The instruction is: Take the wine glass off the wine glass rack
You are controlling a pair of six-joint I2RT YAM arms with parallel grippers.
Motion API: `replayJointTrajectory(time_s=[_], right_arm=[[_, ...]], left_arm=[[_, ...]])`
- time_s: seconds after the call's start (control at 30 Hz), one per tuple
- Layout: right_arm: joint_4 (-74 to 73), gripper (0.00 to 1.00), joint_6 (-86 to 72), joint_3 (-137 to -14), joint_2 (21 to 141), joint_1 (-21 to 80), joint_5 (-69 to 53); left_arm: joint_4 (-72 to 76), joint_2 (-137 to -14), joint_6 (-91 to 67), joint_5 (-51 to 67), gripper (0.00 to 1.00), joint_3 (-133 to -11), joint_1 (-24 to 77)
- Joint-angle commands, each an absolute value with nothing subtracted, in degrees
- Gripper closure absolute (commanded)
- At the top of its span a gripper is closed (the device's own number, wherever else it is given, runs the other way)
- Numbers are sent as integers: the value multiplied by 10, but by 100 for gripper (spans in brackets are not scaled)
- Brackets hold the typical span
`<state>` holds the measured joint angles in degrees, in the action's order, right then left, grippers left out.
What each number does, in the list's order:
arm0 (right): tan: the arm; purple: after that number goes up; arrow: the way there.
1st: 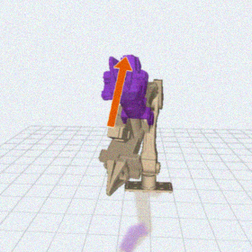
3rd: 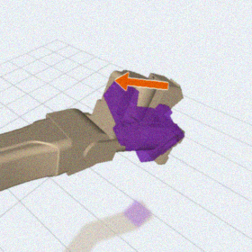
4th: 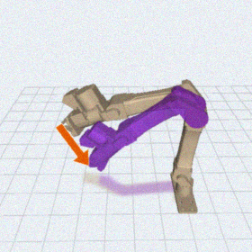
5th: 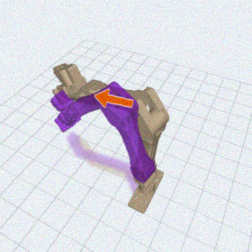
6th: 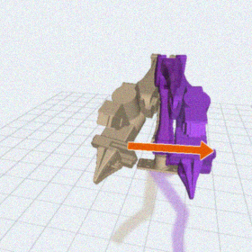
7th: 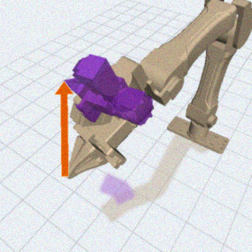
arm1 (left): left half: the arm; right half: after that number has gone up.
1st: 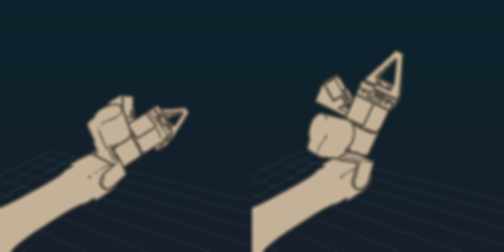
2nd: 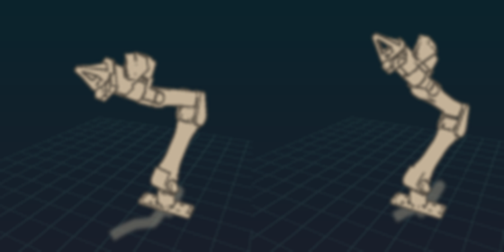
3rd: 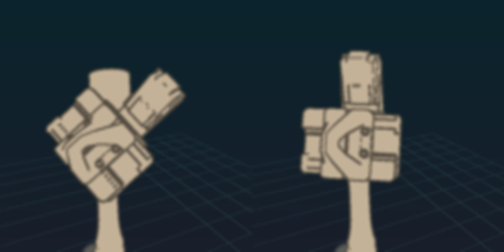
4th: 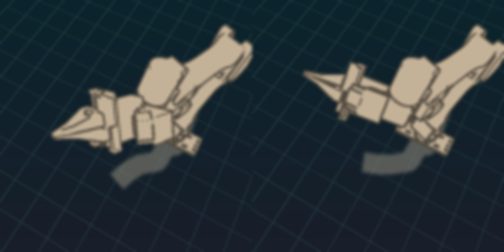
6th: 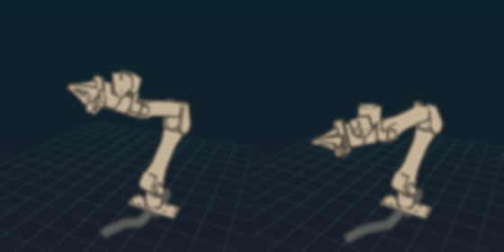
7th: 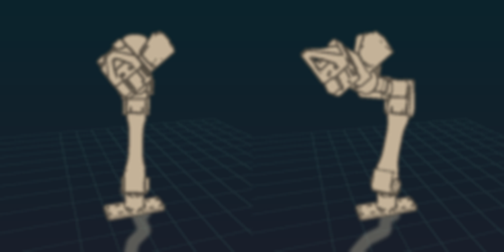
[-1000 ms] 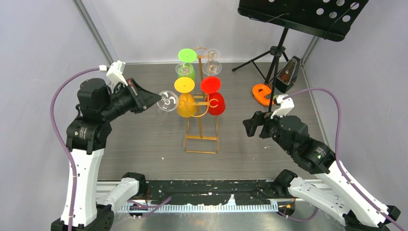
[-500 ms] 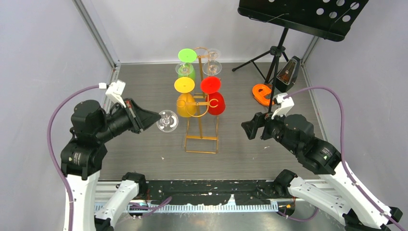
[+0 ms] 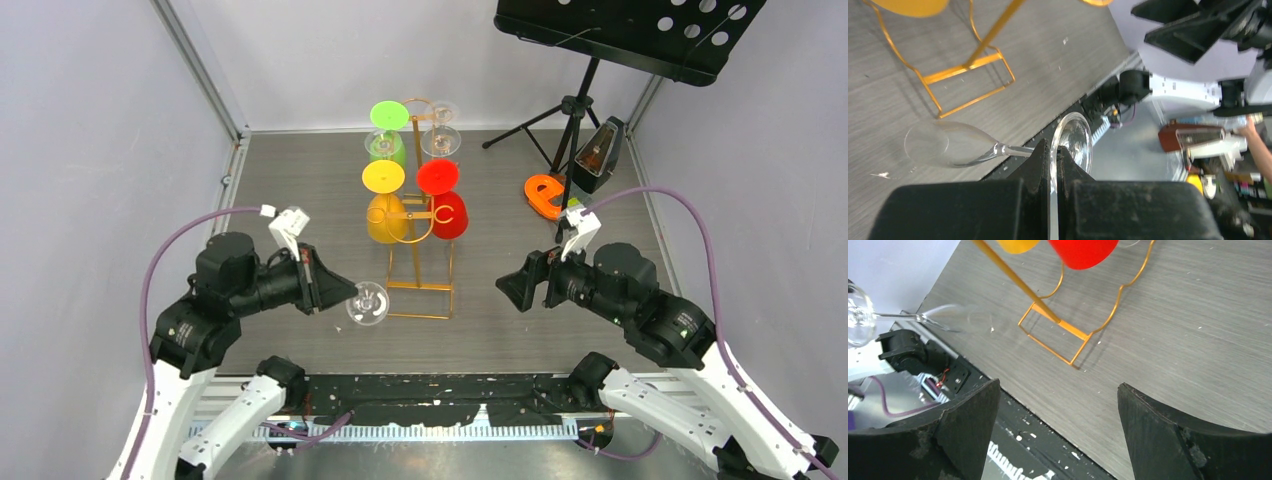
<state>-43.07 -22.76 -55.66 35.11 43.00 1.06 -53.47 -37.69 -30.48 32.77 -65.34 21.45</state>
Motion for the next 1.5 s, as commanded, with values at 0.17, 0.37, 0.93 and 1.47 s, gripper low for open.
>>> replayJointTrajectory(time_s=[0.17,0.37,0.93,1.47], right_arm=[[-448,8,-268,-572,348,428,-87],[-439,10,-296,-550,337,428,-127],[-335,13,-422,-463,330,429,-204],[-268,14,-503,-422,333,437,-221]], left_arm=[[-471,-400,-286,186,100,-654,395],[-427,-418,-270,116,100,-669,492],[-281,-452,-76,-168,100,-645,827],[-270,-555,-8,-350,100,-671,969]])
